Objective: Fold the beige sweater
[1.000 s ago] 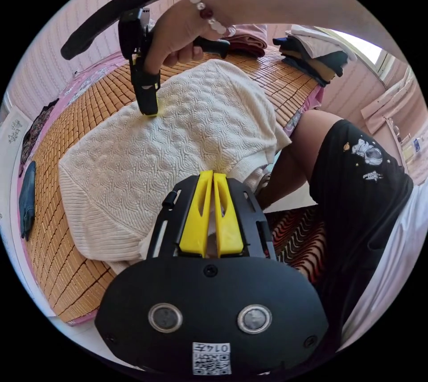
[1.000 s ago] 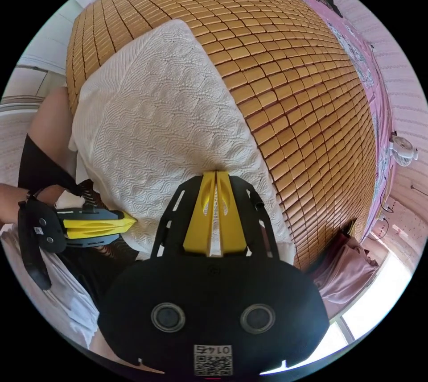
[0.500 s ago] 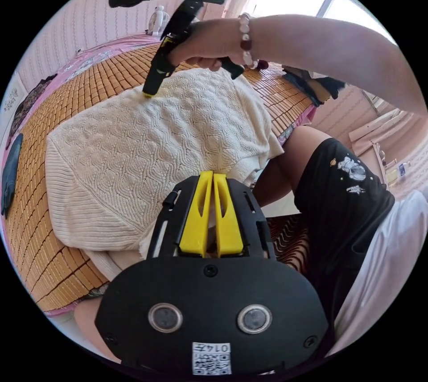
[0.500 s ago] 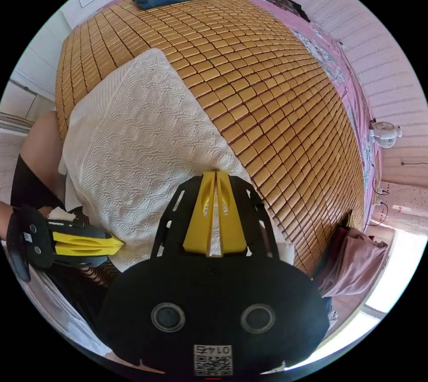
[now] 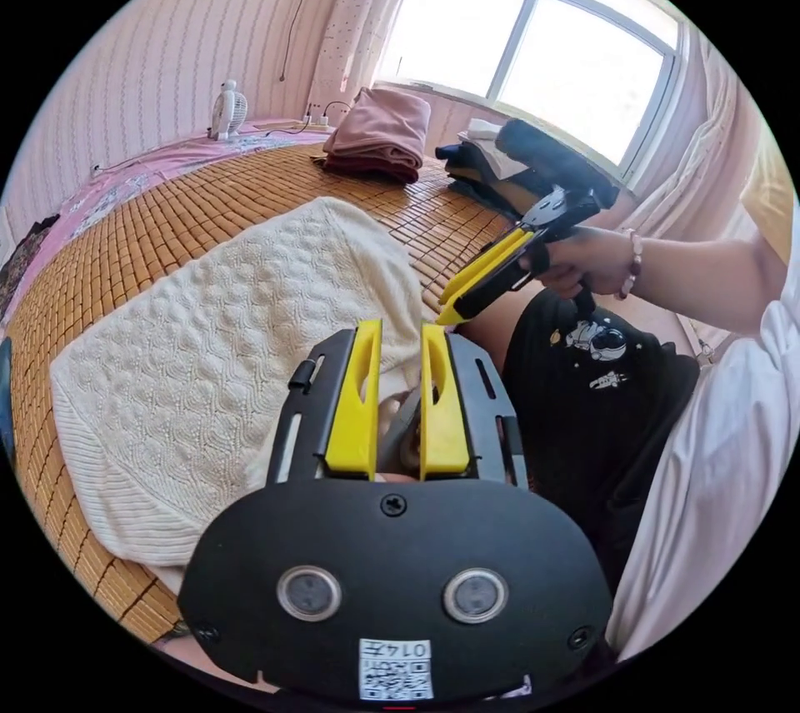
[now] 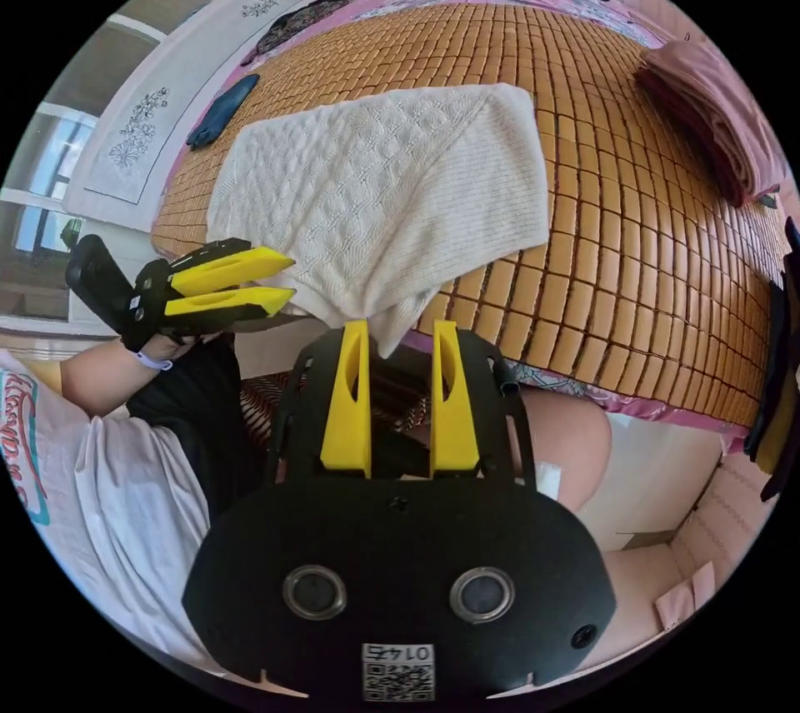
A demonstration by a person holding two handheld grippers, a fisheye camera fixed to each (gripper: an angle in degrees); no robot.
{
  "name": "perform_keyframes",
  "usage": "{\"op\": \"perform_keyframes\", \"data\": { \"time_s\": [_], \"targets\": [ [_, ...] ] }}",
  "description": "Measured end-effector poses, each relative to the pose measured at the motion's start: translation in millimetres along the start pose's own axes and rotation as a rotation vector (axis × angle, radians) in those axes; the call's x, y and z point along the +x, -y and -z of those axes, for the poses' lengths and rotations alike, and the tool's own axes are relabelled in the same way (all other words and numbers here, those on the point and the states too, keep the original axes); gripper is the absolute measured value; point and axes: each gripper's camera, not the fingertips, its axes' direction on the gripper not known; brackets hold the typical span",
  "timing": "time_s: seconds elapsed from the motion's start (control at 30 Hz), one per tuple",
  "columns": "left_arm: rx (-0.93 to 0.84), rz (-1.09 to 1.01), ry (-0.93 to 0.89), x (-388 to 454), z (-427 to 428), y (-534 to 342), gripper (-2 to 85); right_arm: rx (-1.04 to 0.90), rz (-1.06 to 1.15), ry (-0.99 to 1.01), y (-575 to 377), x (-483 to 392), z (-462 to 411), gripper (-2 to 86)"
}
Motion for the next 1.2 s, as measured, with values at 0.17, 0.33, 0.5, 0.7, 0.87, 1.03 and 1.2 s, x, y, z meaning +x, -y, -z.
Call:
{"op": "perform_keyframes", "data": {
  "time_s": [0.17, 0.33, 0.5, 0.7, 0.87, 1.03, 1.2],
  "targets": [
    [-0.102, -0.127, -0.019, 17, -43, -3, 13.9, -0.041, 0.030, 0.011, 2, 17, 6, 2.7],
    [-0.132, -0.127, 0.012, 15, -67, 1, 14.7, 0.046, 0.086, 0.048, -15, 29, 40, 0.8],
    [-0.081, -0.094, 0.141, 6, -59, 6, 3.0, 0.224, 0.014, 0.264, -38, 68, 74, 0.9],
    [-0.017, 0.084, 0.040, -38, -25, 11, 1.1, 0.441, -0.249, 0.414, -85, 125, 81, 6.8],
    [0.004, 0.055, 0.028, -37, -1, 19, 0.9, 0.579, -0.522, 0.793, -98, 173, 53, 19.5],
    [-0.048, 0.013, -0.052, -31, 5, 21, 0.9, 0.623, -0.695, 0.974, -94, 225, 31, 6.9],
    [0.008, 0.038, -0.127, -36, 3, 39, 1.1, 0.667, -0.437, 0.831, -100, 217, 90, 2.9]
  ]
}}
